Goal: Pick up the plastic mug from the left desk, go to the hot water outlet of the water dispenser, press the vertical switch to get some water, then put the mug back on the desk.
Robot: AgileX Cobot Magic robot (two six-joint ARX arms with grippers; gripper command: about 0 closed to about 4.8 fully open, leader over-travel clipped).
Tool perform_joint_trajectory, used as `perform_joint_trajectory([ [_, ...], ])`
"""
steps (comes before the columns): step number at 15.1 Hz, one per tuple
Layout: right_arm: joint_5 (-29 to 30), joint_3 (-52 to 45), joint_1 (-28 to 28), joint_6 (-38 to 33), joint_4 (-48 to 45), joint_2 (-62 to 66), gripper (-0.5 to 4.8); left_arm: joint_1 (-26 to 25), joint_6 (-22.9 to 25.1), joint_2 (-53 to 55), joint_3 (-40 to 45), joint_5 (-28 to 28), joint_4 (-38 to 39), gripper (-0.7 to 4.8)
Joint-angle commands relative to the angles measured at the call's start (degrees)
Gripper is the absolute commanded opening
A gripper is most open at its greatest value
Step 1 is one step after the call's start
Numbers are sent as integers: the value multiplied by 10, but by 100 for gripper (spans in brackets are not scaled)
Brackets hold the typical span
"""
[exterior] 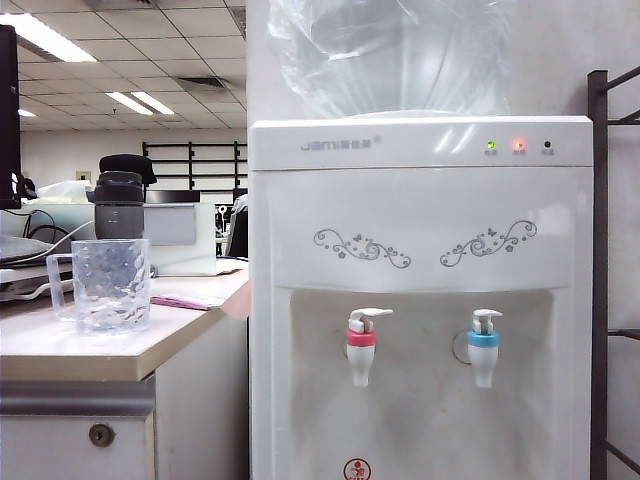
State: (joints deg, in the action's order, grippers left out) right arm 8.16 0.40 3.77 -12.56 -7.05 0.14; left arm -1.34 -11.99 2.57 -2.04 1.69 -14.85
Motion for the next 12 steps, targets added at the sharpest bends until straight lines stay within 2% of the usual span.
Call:
perform_joint_trajectory([
  [1,35,11,-22,17,-43,0,276,1,-6,16,-32,42,-12,479],
  [4,35,46,-69,52,-34,0,280,2,-5,104,-75,111,-49,479],
  [7,33,73,-121,82,2,8,286,3,-7,248,-110,117,-129,479],
  [8,8,108,-172,97,69,31,295,15,-4,405,-138,110,-211,479],
  [9,-4,113,-182,111,66,38,315,15,-4,438,-143,108,-227,479],
  [10,-26,123,-195,136,57,51,360,14,-4,485,-148,93,-252,479],
  [11,-32,181,-213,136,-46,262,428,12,141,904,-155,6,-505,479],
  [12,-25,181,-213,136,-52,276,428,12,141,932,-158,6,-533,479],
])
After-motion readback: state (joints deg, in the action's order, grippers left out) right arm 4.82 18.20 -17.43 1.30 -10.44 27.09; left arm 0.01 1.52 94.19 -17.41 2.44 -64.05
